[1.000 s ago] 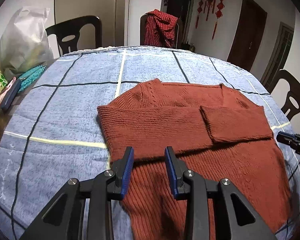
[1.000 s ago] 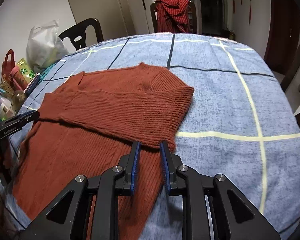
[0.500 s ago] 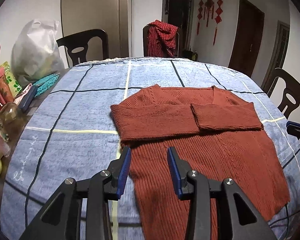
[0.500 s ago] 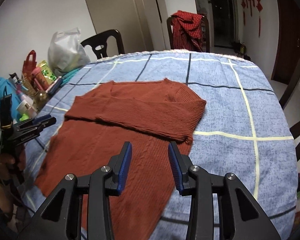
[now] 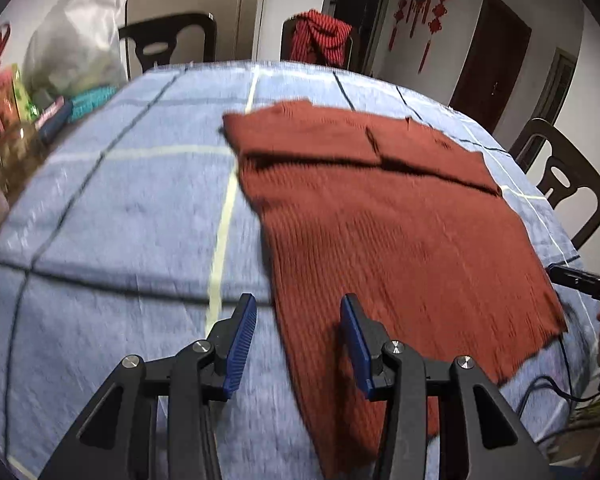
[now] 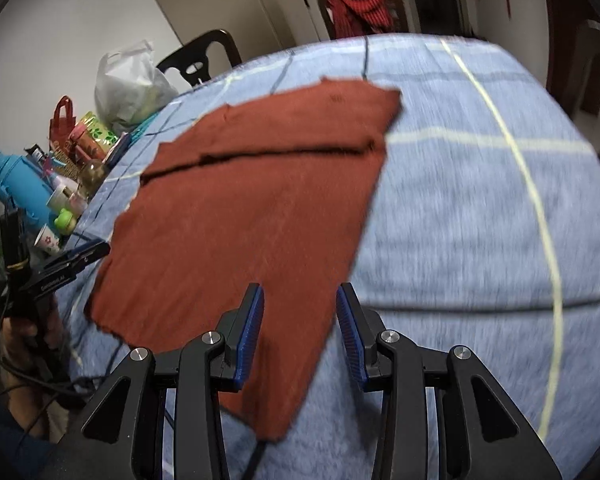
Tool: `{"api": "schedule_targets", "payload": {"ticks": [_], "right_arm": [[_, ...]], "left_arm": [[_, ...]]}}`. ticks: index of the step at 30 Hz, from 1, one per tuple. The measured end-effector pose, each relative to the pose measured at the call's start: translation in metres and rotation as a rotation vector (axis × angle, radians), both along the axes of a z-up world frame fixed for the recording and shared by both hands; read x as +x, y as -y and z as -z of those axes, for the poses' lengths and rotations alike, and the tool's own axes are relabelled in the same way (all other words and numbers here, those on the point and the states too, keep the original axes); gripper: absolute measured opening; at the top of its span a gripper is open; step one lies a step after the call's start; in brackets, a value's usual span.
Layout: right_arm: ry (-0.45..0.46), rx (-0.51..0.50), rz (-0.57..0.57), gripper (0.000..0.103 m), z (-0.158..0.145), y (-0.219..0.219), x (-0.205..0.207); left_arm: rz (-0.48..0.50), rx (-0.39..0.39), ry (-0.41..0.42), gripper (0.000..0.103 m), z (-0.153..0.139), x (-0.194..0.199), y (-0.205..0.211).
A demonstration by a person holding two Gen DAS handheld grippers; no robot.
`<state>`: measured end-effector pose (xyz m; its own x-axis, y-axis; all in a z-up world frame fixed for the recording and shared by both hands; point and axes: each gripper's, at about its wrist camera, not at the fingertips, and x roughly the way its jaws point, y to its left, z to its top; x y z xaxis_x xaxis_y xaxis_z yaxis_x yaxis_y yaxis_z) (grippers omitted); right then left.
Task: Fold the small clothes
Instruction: 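Move both tools toward the sweater hem, then grasp the sweater hem with the right tool while the left tool grasps it too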
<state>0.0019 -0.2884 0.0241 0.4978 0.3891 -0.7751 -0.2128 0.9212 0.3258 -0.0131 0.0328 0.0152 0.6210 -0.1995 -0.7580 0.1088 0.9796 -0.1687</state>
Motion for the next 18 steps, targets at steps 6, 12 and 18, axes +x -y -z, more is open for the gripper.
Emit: {"api": "schedule_targets", "payload": {"ticks": [6,12,18], "right_arm": [[-0.037,0.107,0.004,0.039,0.007,0.006,-0.009],[-0.069,0.196,-0.057,0.039,0.012,0.001,-0.023],[-0.074,0.23,-0.064,0.039,0.014,0.0,-0.022]], "left_arm": [[-0.011,-0.105,-0.021,0.047,0.002,-0.011,-0.004],[0.013,-0.16,-0.031,0.047,0.002,-0.025,0.003],[0.02,-0.19,-0.015,0.047,0.006,-0.021,0.01]]}}
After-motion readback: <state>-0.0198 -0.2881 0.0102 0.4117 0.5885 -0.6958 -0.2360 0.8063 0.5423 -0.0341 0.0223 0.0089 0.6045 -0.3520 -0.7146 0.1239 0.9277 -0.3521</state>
